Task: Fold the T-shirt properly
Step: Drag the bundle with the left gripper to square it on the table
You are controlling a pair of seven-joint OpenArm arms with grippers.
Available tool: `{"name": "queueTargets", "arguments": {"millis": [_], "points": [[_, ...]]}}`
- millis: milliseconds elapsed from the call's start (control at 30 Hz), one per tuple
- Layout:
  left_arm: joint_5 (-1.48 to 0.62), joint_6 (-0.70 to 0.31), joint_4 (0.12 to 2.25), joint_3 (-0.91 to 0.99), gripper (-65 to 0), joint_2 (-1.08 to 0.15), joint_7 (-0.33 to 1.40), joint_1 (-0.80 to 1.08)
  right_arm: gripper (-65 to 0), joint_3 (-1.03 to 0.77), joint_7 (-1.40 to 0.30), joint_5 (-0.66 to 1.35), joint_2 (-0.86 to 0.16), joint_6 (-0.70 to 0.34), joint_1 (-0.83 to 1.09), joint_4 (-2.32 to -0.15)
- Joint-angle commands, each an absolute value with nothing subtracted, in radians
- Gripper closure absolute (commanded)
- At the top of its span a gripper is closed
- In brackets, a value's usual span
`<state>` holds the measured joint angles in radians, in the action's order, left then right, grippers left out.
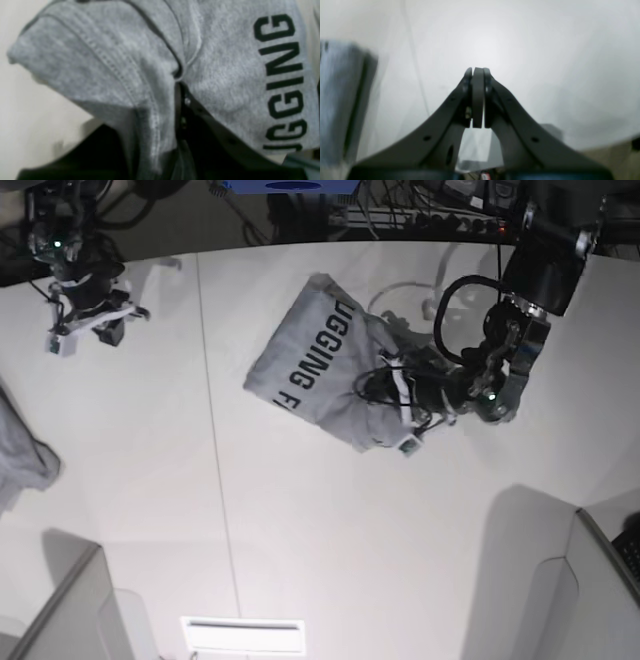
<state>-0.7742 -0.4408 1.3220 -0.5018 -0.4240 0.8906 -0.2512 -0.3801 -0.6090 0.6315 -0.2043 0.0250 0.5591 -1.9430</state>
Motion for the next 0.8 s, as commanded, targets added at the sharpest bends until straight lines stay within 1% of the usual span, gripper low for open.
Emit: {"name": "queueTargets", "arguments": {"millis": [0,67,200,267,400,467,567,633,767], "points": [[-0.730,-0.430,1.320,-0.555,0.0,-0.441,0.946,-0.277,0.0,-0.409,-0.593,0.639,-0.199,0.018,0.570,-1.960],[-0.730,-0.430,1.320,-0.648,0.0,-0.453,0.946,-0.338,0.0,-0.441,-0.595,0.639,-0.171,0.008,0.584,-1.959],[-0.694,-0.430,1.320,-0.791,0.0,-0.453,0.946,-0.435,0.0,-0.455,-0.593,0.639,-0.131,-0.097,0.610,-1.956],[-0.611,-0.432,1.326,-0.857,0.0,-0.452,0.946,-0.463,0.0,-0.483,-0.595,0.639,-0.091,-0.127,0.618,-1.956],[-0.410,-0.437,1.328,-0.934,0.0,-0.415,0.943,-0.473,0.0,-0.539,-0.595,0.636,-0.025,-0.134,0.631,-1.956],[-0.317,-0.475,1.328,-0.954,0.0,-0.392,0.943,-0.473,0.0,-0.544,-0.595,0.636,-0.022,-0.134,0.644,-1.956],[-0.179,-0.581,1.328,-0.955,0.0,-0.346,0.943,-0.466,0.0,-0.541,-0.593,0.636,-0.010,-0.134,0.665,-1.956],[-0.117,-0.631,1.326,-0.955,0.0,-0.318,0.943,-0.464,0.0,-0.544,-0.591,0.636,0.008,-0.134,0.674,-1.956],[-0.044,-0.679,1.322,-0.960,0.0,-0.268,0.943,-0.464,0.0,-0.544,-0.588,0.634,0.033,-0.134,0.691,-1.957]]}}
